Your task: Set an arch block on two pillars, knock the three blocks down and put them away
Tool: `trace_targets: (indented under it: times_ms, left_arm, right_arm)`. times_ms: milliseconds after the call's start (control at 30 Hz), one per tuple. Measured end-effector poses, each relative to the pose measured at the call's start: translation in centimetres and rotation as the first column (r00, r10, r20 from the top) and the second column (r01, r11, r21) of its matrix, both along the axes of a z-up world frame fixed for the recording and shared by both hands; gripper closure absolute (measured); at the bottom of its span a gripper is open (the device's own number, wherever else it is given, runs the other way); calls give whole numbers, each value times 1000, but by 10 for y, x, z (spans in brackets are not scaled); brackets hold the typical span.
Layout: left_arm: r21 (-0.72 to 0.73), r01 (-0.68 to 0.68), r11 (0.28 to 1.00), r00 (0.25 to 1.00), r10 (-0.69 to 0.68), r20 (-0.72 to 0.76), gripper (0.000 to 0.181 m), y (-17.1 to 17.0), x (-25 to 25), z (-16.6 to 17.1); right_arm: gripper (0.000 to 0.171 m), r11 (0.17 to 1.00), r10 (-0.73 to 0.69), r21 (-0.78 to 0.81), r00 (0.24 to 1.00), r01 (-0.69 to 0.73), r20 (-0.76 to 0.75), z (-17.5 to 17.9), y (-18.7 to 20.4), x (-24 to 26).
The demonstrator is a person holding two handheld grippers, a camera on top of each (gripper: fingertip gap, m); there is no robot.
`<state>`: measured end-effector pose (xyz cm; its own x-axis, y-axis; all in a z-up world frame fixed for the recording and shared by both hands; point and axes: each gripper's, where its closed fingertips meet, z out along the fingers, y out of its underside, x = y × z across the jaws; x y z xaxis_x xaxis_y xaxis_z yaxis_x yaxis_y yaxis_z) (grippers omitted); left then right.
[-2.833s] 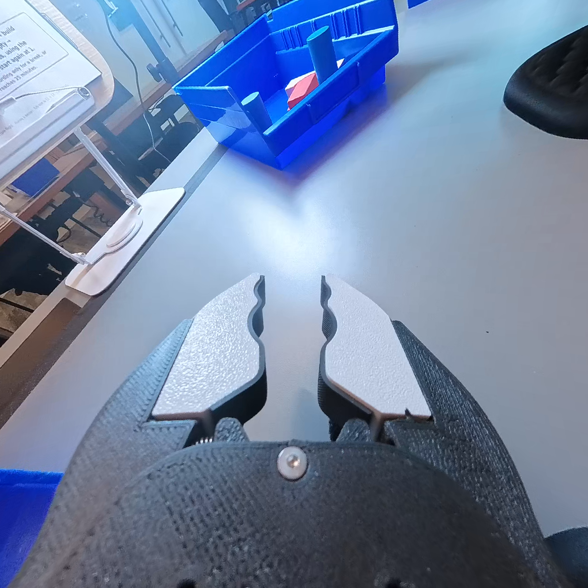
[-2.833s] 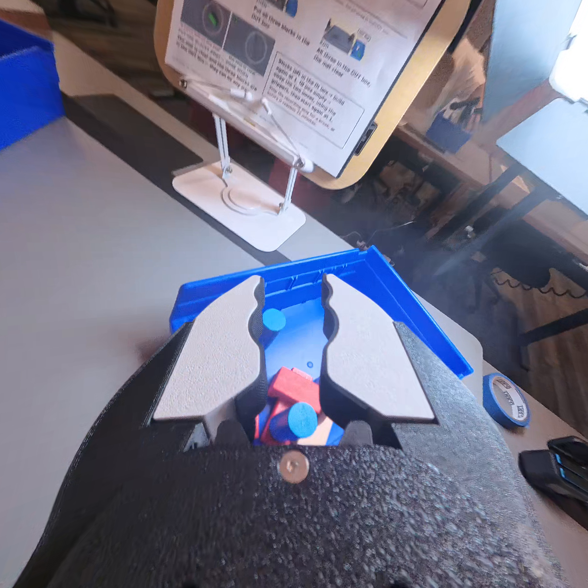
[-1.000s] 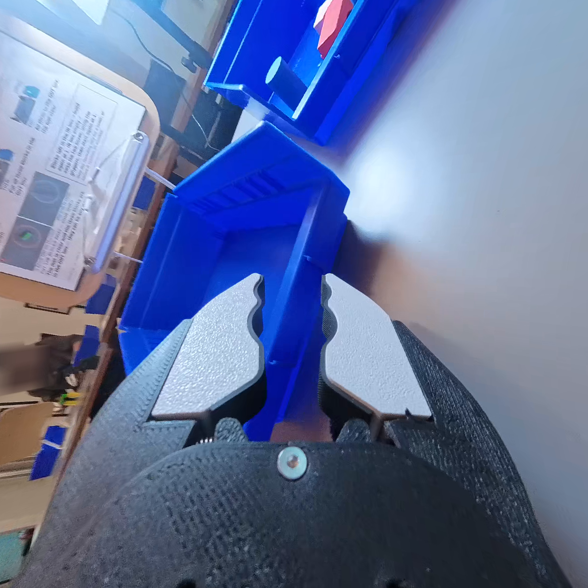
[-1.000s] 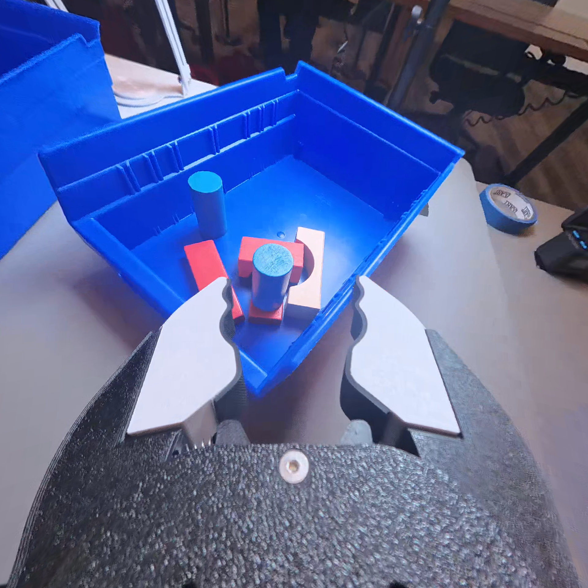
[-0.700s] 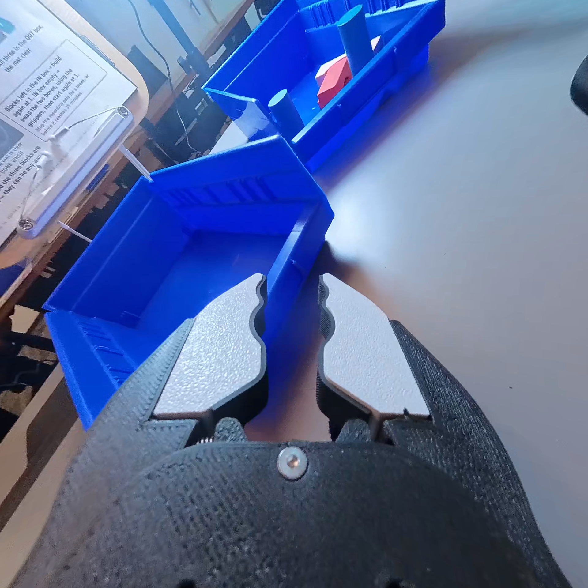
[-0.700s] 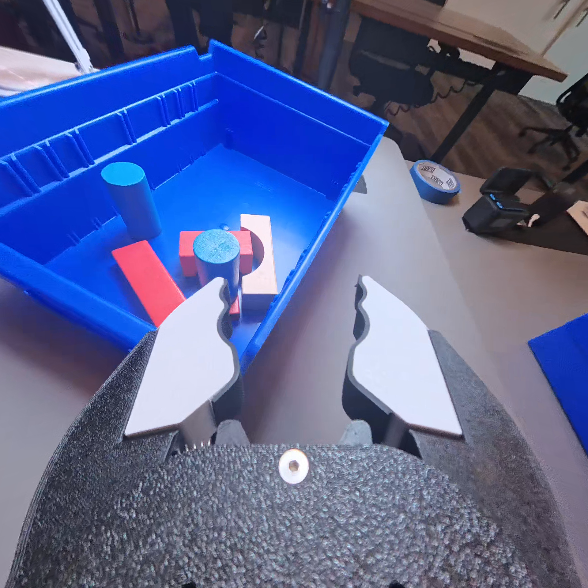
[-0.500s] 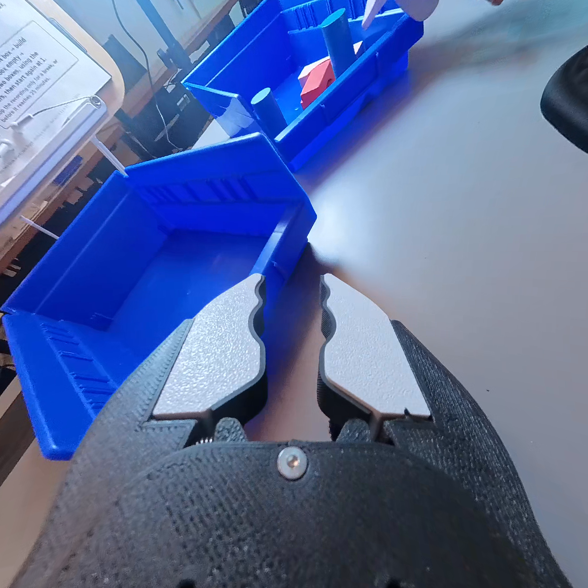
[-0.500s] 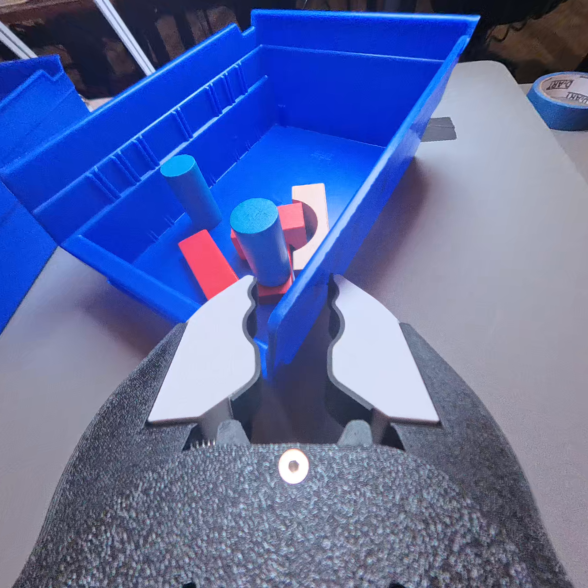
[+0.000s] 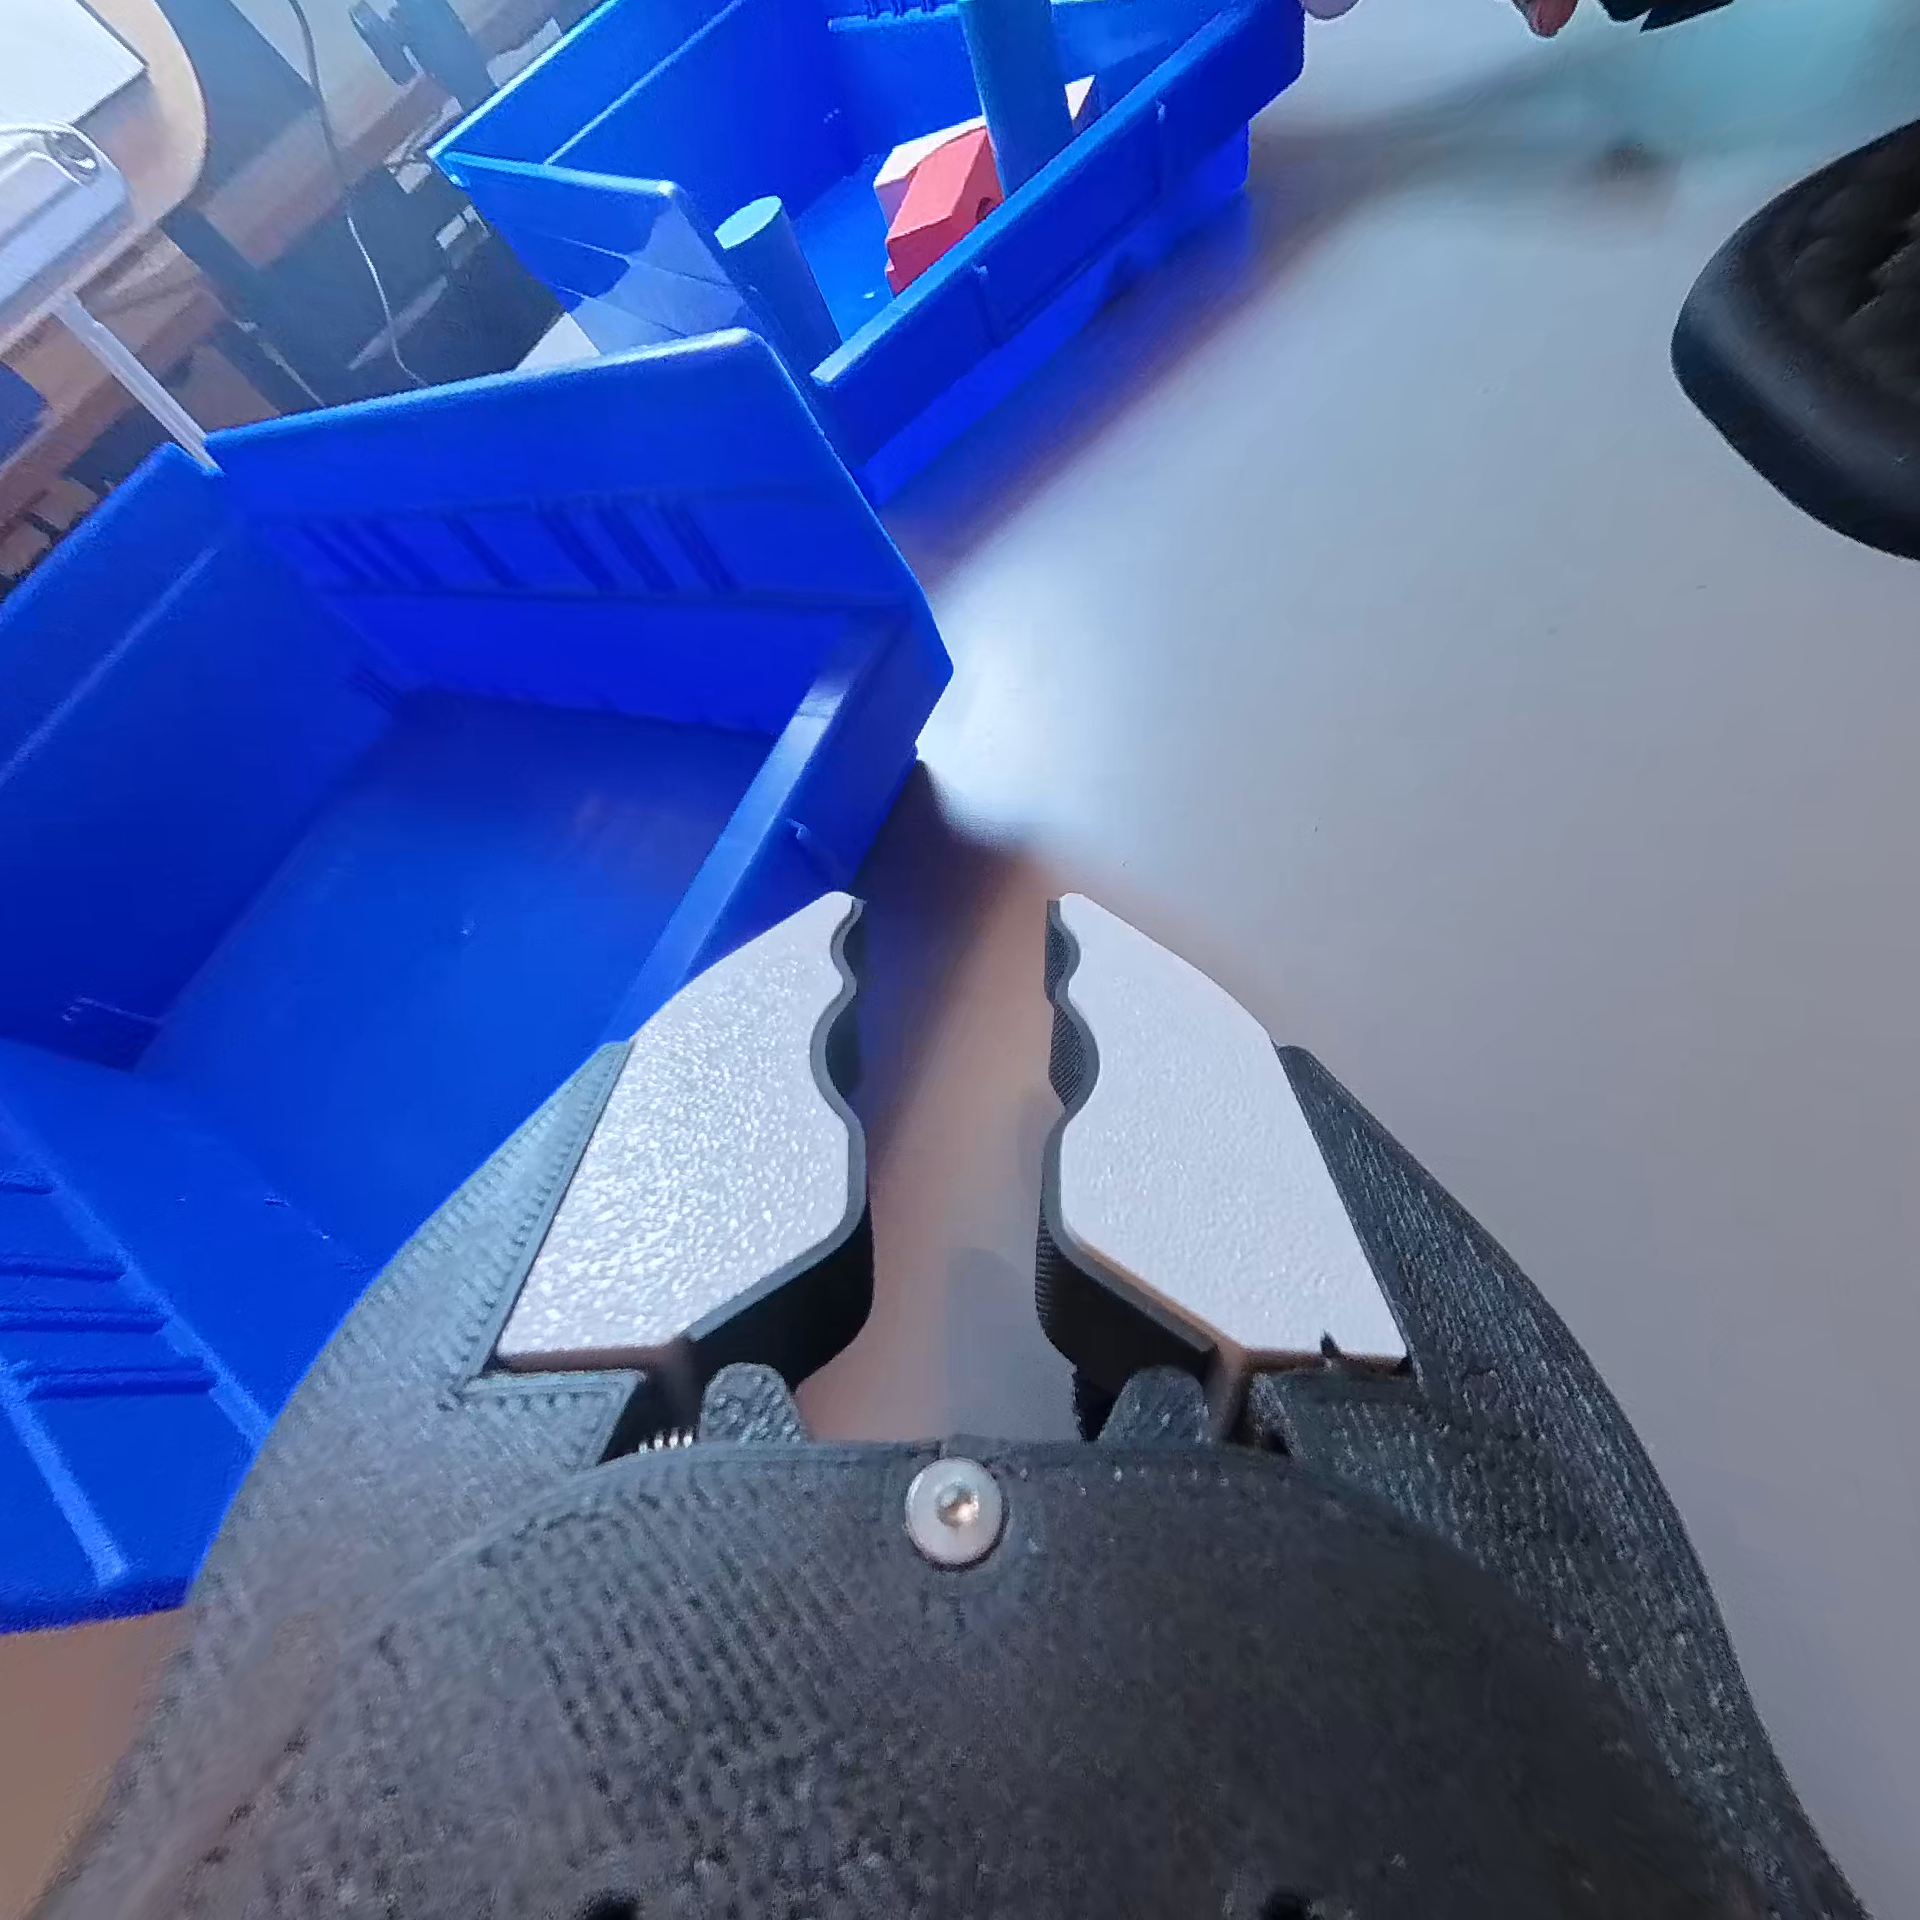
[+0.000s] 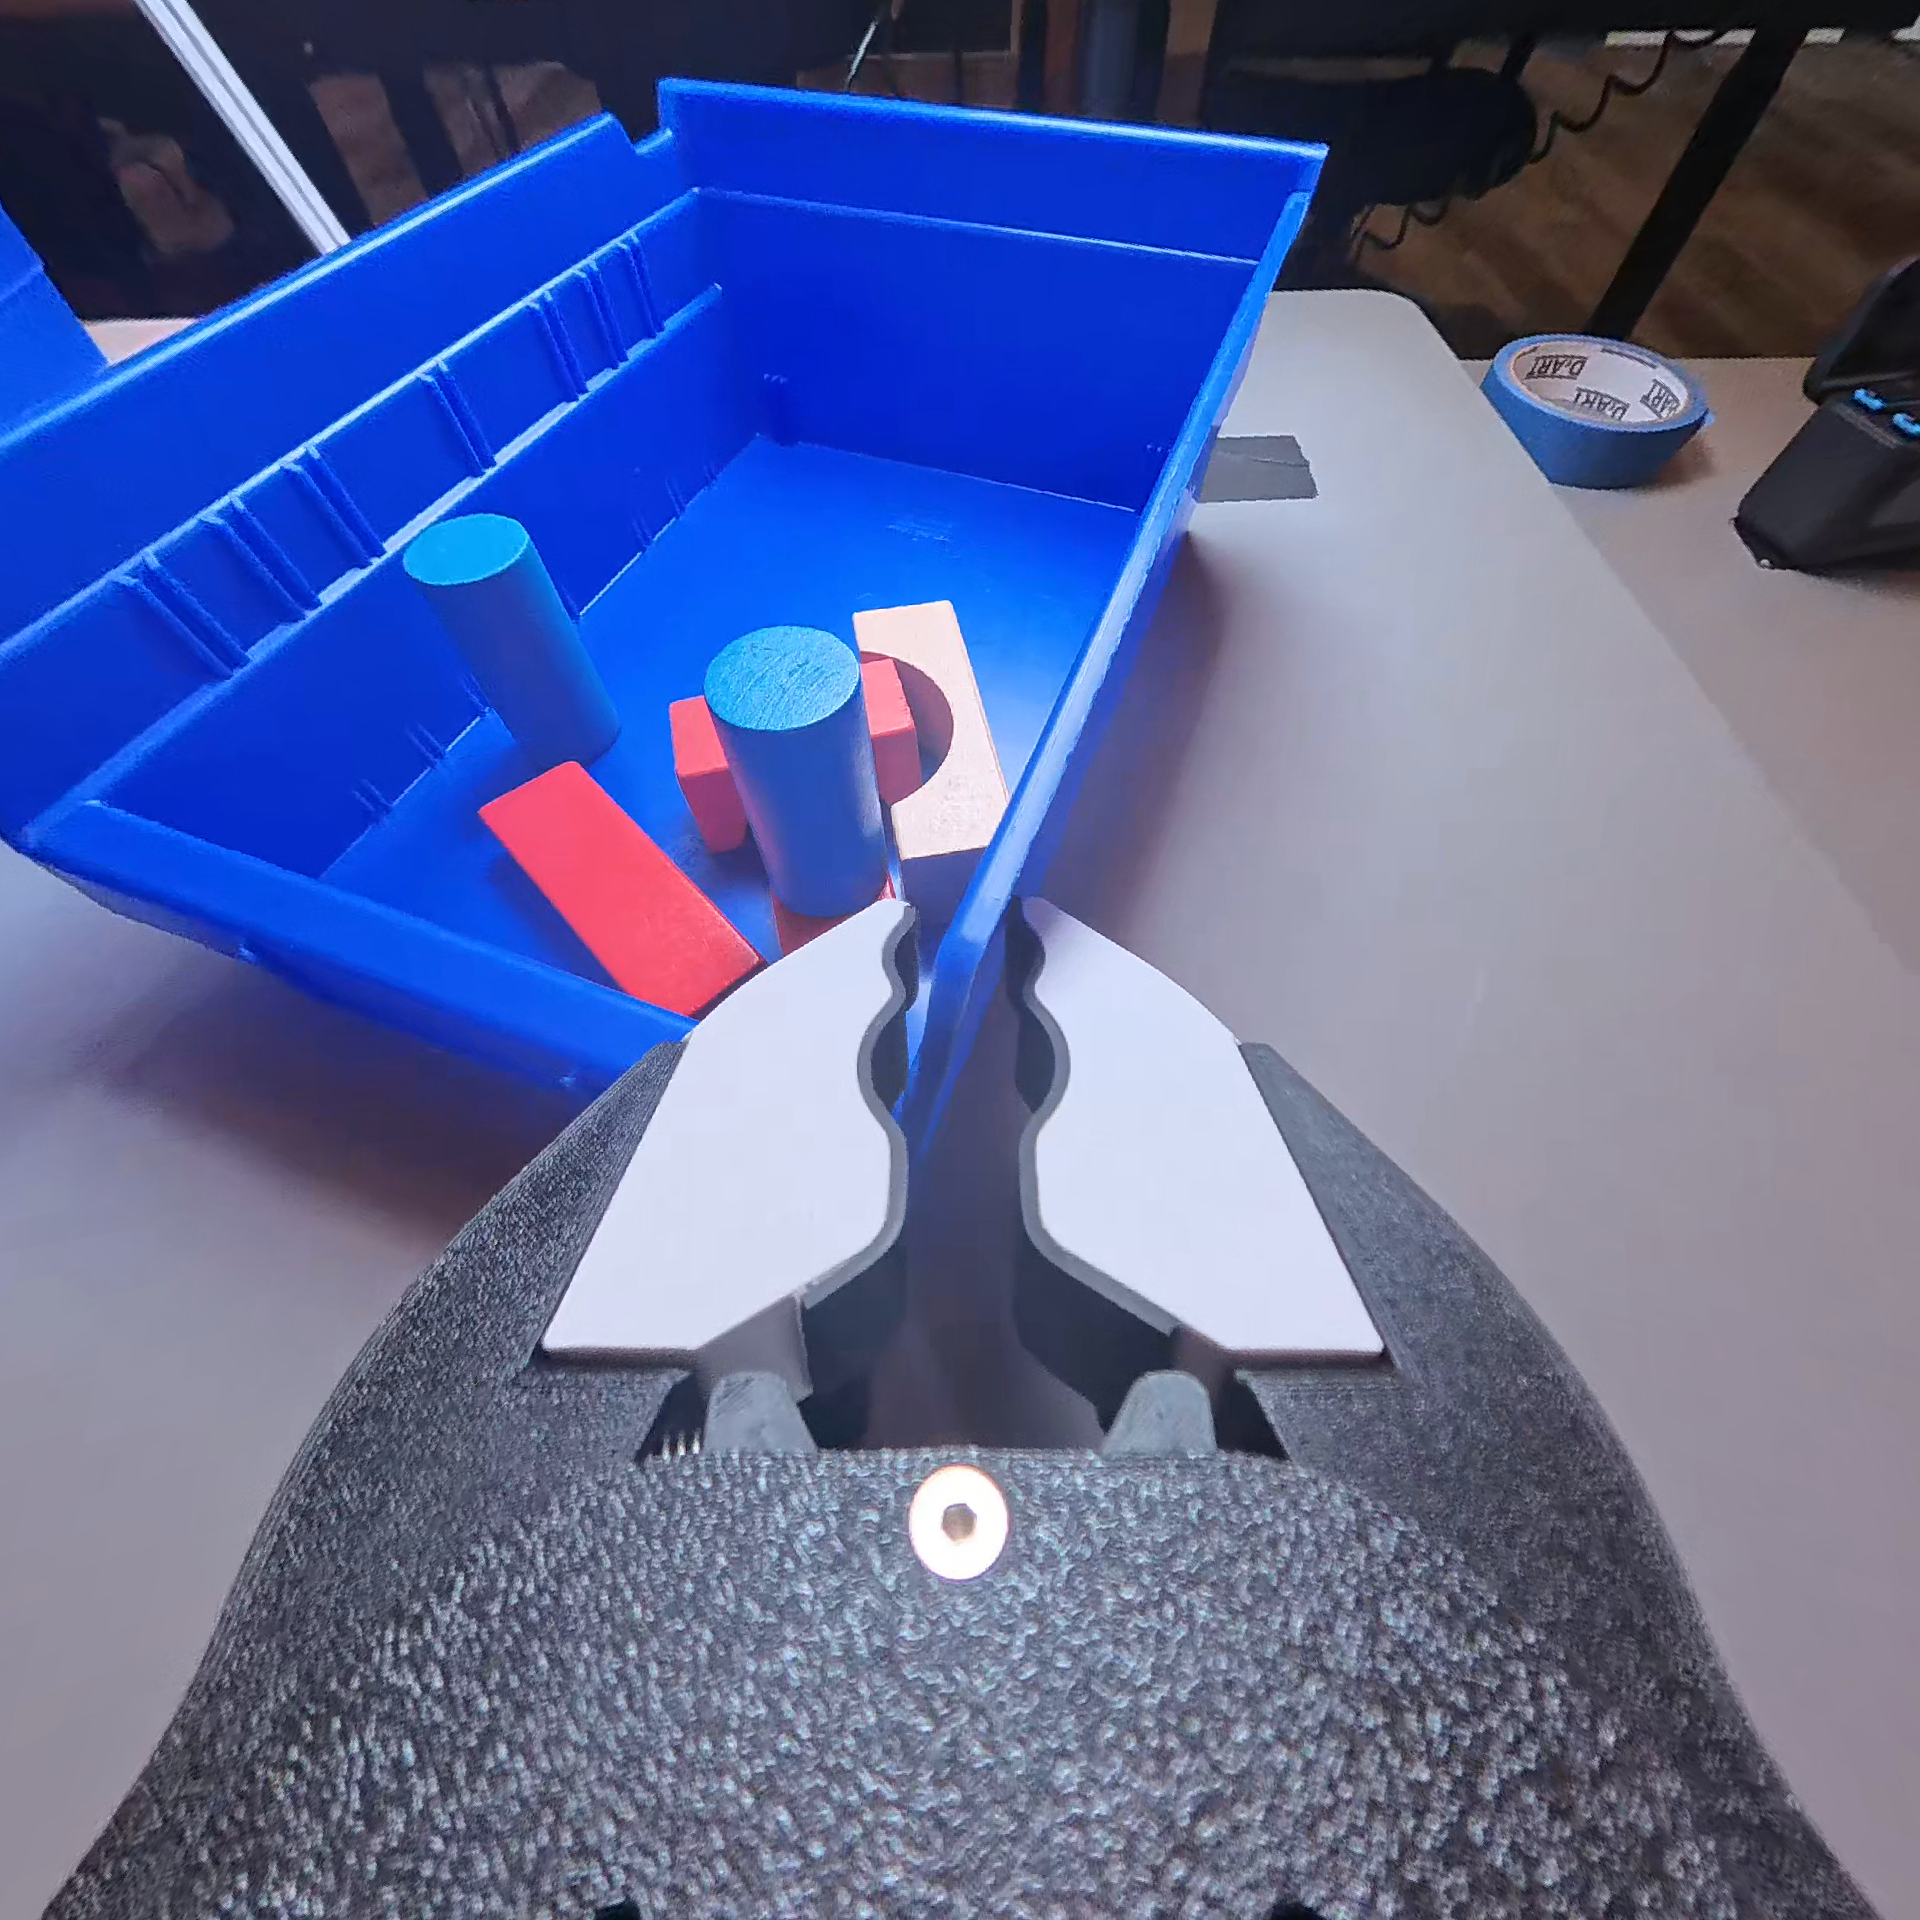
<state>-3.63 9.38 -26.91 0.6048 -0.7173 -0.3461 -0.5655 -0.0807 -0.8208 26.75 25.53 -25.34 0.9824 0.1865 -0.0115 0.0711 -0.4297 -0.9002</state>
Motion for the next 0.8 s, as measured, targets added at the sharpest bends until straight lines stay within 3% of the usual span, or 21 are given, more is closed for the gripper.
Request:
trace_targets:
  times_ms: [267,533,633,667,733,800]
  left_arm:
    - [-140,38,989,995,-25,92,143,17,39,-1]
    - [-242,102,965,973,-46,228,105,34,132,2]
    - [-206,129,970,963,-73,258,117,34,159,7]
    - [-192,123,974,968,-75,239,109,34,164,8]
    - [-172,109,979,977,-74,200,113,34,165,11]
    - [-60,70,996,974,-55,218,154,40,155,30]
  right_arm:
    - [162,1000,-6,26,999,5,42,1,-29,7]
    - [168,998,-13,65,1000,14,-22,3,-75,28]
    - [168,997,8,75,997,-3,-70,5,-90,31]
    - [168,995,6,96,998,-1,-56,9,-94,31]
    - [167,982,-2,187,1000,4,-11,27,-103,32]
    - [166,955,-28,296,998,11,55,48,-115,31]
